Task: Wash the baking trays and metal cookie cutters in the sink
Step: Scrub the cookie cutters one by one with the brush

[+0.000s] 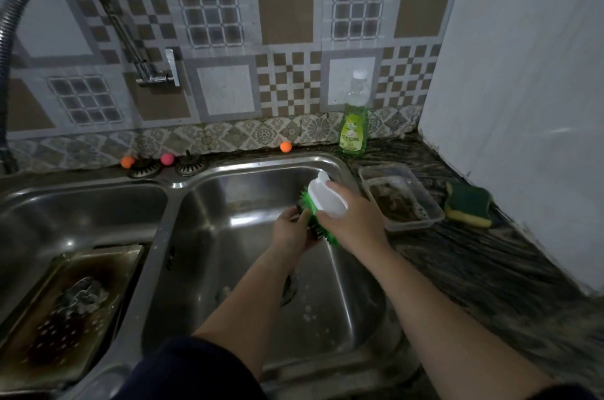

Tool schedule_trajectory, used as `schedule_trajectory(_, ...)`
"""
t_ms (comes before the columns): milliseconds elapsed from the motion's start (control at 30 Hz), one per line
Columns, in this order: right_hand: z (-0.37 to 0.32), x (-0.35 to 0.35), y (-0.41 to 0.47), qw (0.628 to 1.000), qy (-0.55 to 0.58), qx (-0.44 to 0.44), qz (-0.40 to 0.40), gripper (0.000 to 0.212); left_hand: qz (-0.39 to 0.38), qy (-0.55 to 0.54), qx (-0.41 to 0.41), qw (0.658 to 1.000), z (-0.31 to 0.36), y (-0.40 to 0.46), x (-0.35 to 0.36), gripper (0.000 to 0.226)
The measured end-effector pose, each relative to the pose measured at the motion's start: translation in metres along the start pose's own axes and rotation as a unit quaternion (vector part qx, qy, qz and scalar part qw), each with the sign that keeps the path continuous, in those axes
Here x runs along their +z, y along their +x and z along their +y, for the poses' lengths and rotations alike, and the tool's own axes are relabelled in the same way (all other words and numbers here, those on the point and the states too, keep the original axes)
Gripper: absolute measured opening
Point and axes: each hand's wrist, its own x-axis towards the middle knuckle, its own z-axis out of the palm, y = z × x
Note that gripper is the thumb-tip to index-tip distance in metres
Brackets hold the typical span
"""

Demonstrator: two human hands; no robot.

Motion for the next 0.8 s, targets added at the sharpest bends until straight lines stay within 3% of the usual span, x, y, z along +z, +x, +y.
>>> schedule_trajectory(100, 0.005, 0.009, -0.016, 1.0, -0.005, -0.011, -0.024, 0.064, 0.026, -0.009, 0.001, 1.0, 0.003, 0.001, -0.012, 0.008)
schedule_trajectory(367, -0.005, 0.012, 0.001, 0.999, 0.038, 0.007, -0.012, 0.061, -0.026, 0.034, -0.015, 0.999, 0.002, -0.013, -0.019, 0.017)
schedule_trajectory(500, -0.006, 0.021, -0.015, 0.997, 0.047, -0.027, -0.046, 0.062, -0.004, -0.021, -0.023, 1.0, 0.012, -0.002, -0.044, 0.03)
schedule_trajectory(667, -0.019, 0.022, 0.005, 0.998, 0.06, -0.004, -0.003, 0.06, -0.087, -0.079, -0.017, 0.993, 0.016, -0.019, -0.04, 0.026)
schedule_trajectory(800, -0.026, 0.027, -0.02, 0.996, -0.004, -0.083, -0.027, 0.063, -0.066, -0.182, -0.018, 0.981, 0.023, -0.012, -0.055, 0.025)
